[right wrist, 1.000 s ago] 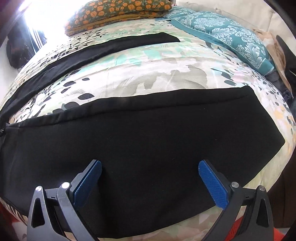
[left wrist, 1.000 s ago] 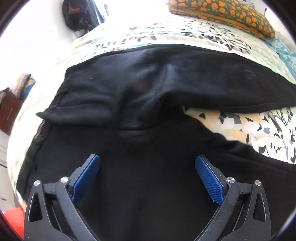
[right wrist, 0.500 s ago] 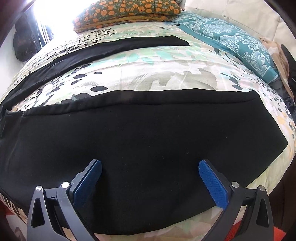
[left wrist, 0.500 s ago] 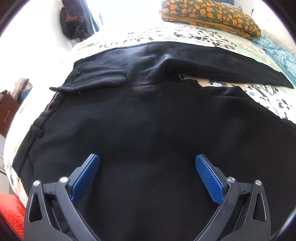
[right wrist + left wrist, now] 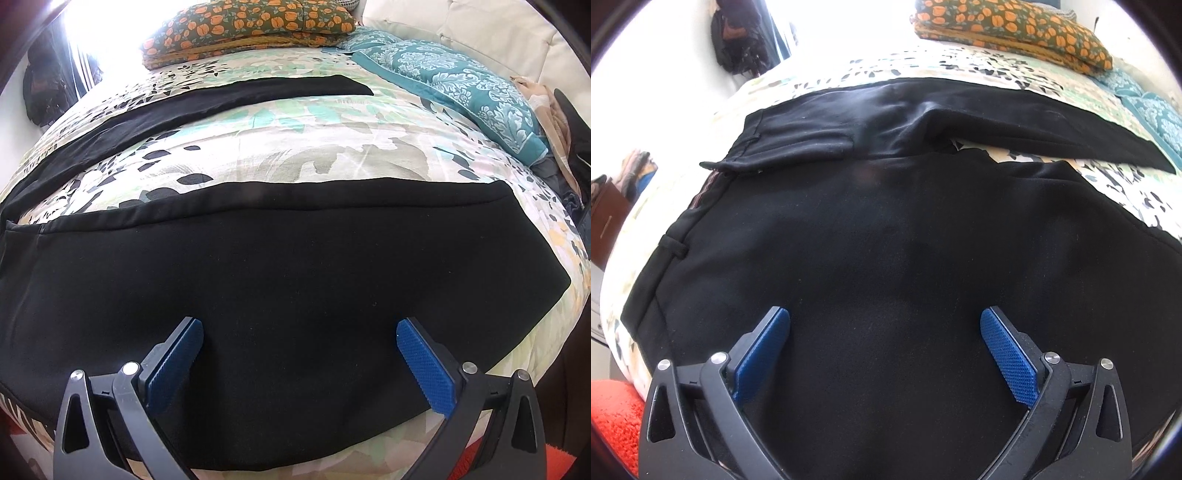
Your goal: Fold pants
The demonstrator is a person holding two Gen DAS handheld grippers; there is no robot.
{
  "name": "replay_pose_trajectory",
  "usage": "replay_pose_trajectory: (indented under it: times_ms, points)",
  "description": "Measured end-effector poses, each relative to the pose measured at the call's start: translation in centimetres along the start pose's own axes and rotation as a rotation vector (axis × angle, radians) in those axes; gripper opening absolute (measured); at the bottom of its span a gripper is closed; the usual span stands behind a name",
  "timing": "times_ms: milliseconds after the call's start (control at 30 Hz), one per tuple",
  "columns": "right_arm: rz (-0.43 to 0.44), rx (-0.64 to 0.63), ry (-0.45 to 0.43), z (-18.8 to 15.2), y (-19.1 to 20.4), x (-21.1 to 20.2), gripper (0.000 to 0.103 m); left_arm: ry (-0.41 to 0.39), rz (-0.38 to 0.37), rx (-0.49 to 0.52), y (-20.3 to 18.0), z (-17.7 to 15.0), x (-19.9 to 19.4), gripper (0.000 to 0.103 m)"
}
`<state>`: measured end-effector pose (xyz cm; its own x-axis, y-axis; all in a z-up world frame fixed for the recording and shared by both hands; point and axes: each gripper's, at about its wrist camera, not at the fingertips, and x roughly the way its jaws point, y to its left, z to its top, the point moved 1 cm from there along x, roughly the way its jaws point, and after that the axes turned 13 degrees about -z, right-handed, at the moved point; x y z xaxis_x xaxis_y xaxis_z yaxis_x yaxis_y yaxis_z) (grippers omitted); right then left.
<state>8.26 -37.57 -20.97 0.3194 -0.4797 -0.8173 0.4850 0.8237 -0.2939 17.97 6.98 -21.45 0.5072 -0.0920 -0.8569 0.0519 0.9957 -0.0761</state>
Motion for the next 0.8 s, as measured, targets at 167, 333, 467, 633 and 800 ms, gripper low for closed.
replay_pose_trajectory:
  times_ms: [167,333,467,633,800]
  points:
    - [-0.002,0.002,0.000,-0.01,0.00,-0.03,0.103,0.005,-0.008,0.016,0.33,-0.48,-0.30,0.103]
    - [-0.008,0.004,-0.003,-0.06,0.06,-0.11,0.103,-0.001,0.004,0.018,0.10,-0.67,-0.31,0.103]
    - [-0.012,0.006,-0.005,-0.11,0.03,-0.13,0.103,-0.001,0.008,0.023,0.05,-0.81,-0.38,0.102]
    - [-0.015,0.006,-0.009,-0.16,0.05,-0.19,0.103,-0.002,0.010,0.024,0.00,-0.85,-0.37,0.103]
    - [-0.015,0.007,-0.009,-0.16,0.05,-0.18,0.103,-0.002,0.010,0.024,0.01,-0.85,-0.37,0.102]
